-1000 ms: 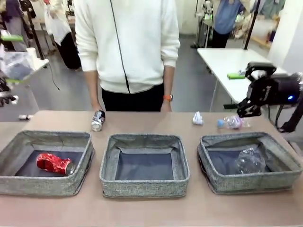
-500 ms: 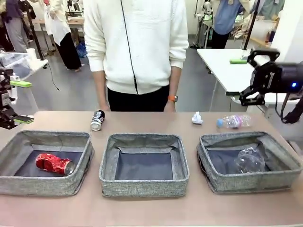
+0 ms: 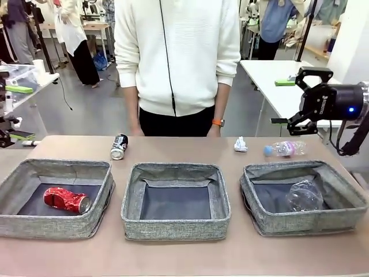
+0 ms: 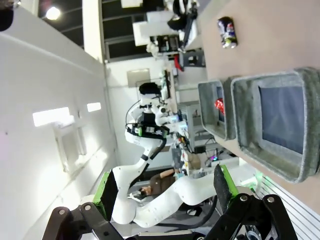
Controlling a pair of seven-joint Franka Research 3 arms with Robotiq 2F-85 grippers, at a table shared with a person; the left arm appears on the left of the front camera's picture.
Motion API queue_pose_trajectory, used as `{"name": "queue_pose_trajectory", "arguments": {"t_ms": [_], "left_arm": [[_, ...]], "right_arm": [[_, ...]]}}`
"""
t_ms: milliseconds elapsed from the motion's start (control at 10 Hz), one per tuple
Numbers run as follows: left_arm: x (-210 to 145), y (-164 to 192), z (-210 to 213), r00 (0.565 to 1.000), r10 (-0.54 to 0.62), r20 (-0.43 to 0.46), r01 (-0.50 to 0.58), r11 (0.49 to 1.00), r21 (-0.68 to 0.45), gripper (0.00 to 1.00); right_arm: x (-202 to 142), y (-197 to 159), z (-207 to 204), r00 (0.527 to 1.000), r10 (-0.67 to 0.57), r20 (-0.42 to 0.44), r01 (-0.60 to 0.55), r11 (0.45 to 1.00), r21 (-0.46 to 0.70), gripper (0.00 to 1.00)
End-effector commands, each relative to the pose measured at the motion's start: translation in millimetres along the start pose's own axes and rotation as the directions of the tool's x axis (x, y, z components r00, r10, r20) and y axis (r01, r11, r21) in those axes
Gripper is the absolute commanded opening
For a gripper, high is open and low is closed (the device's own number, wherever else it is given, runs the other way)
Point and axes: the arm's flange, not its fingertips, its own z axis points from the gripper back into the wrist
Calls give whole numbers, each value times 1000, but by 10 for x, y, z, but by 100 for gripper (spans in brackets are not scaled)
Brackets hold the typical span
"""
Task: Sort the waste into the appropriate baskets.
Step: Pick up the waste item pointed out by the person.
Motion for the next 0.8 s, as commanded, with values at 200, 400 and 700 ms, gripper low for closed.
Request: {"name": "queue_pose_trajectory", "arguments": {"t_ms": [200,400,700], "left_arm": [[-23,-32,-17,1000,8,-2,-8,1000,-22,100],[-23,-32,-17,1000,8,-2,-8,1000,-22,100],[-23,-32,-17,1000,8,-2,-8,1000,-22,100]], "right_arm": [[-10,16,0,1000,19,-15,-19,1000,5,100],[-10,16,0,1000,19,-15,-19,1000,5,100],[-10,16,0,1000,19,-15,-19,1000,5,100]]}}
